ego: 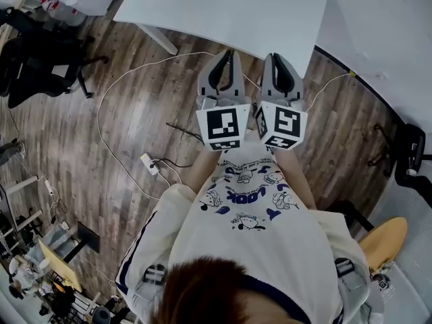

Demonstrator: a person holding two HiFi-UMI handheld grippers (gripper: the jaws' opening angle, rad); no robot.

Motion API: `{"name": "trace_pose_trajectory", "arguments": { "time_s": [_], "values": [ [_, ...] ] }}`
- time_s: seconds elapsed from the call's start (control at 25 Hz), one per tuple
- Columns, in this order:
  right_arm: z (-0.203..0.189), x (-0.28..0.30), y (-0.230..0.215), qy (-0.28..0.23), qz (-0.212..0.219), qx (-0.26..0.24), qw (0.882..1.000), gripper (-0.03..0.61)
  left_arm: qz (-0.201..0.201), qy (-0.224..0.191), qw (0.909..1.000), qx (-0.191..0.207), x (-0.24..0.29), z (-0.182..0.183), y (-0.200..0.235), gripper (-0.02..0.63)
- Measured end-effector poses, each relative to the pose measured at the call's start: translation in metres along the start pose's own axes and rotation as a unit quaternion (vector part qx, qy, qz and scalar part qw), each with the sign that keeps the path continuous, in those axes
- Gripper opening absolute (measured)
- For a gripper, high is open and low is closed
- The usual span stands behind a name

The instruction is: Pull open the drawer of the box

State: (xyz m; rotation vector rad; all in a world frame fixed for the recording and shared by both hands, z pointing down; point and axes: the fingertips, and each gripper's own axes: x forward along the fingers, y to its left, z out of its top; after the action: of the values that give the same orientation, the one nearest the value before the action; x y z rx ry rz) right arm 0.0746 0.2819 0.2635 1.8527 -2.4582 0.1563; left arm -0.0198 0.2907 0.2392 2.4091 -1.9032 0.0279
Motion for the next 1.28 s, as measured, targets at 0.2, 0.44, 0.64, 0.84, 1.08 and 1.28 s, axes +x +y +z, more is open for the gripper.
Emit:
{"name": "trace_pose_trajectory", "arguments": {
  "time_s": [0.2, 0.44, 0.64, 0.84, 1.08, 1.28],
  "values": [
    [-0.002, 0.01, 0.005, 0.0, -0.01, 0.001, 1.0, 0.044, -0.006, 0.001, 1.0, 0.002, 0.007, -0.001, 0.01, 0.025],
    [-0.003, 0.022, 0.007, 0.008, -0.017, 0.003, 1.0, 0.044, -0.011, 0.004, 0.9999, 0.003, 0.015, -0.002, 0.018, 0.025],
    [-0.005, 0.034, 0.003, 0.012, -0.02, 0.003, 1.0, 0.044, -0.011, 0.011, 0.9999, -0.001, 0.029, -0.008, 0.022, 0.025],
    [-0.008, 0.054, -0.008, 0.015, -0.021, 0.0, 1.0, 0.044, -0.012, 0.016, 0.9998, -0.001, 0.051, -0.009, 0.024, 0.025],
    [-0.008, 0.087, -0.016, 0.024, -0.013, 0.001, 1.0, 0.044, -0.006, 0.025, 0.9997, -0.004, 0.084, -0.012, 0.032, 0.025],
    [-0.012, 0.117, -0.028, 0.035, -0.009, 0.006, 0.999, 0.044, -0.004, 0.032, 0.9995, -0.006, 0.115, -0.015, 0.035, 0.025]
  ]
}}
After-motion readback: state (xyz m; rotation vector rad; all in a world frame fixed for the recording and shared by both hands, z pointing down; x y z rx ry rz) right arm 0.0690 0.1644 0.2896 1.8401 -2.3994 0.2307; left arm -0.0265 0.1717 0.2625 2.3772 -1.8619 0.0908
